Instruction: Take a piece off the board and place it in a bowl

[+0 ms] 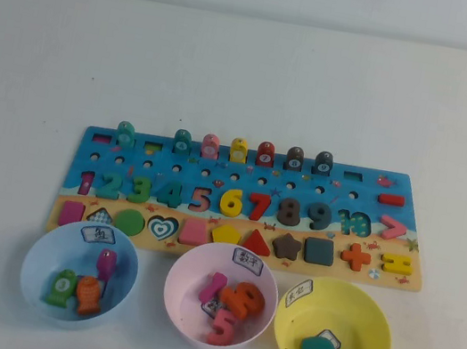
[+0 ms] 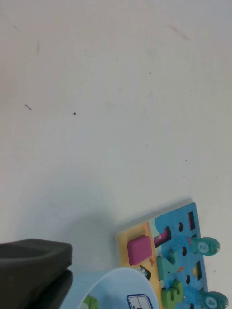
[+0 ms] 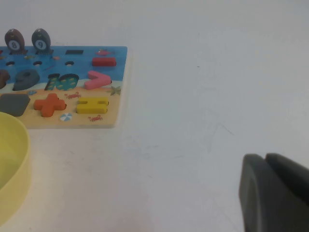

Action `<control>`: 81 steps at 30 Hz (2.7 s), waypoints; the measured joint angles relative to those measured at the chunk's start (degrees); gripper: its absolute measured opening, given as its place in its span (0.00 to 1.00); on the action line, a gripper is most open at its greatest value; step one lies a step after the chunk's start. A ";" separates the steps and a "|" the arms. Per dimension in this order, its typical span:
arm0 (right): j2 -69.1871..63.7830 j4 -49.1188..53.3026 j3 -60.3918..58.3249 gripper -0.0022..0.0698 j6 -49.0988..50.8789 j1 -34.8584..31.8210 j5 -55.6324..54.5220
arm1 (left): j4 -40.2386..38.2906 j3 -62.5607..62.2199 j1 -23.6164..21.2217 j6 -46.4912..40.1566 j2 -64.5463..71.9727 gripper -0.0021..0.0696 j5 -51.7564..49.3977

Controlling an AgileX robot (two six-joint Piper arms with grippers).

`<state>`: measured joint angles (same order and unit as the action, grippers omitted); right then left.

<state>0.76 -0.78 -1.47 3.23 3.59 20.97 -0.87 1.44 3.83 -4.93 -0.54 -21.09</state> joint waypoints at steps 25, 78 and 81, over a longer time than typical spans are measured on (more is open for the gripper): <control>0.00 0.00 0.00 0.01 0.00 0.00 0.00 | -10.50 0.00 0.00 0.63 0.00 0.02 6.55; 0.00 0.00 0.00 0.01 0.00 0.00 0.00 | -5.65 -78.94 2.29 -11.95 83.04 0.02 -48.32; 0.00 0.00 0.00 0.01 0.00 0.00 0.00 | -2.49 -81.25 6.41 -11.21 87.01 0.02 -48.95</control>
<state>0.76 -0.78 -1.47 3.23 3.59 20.97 -3.36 -79.81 10.25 -16.14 86.47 -70.03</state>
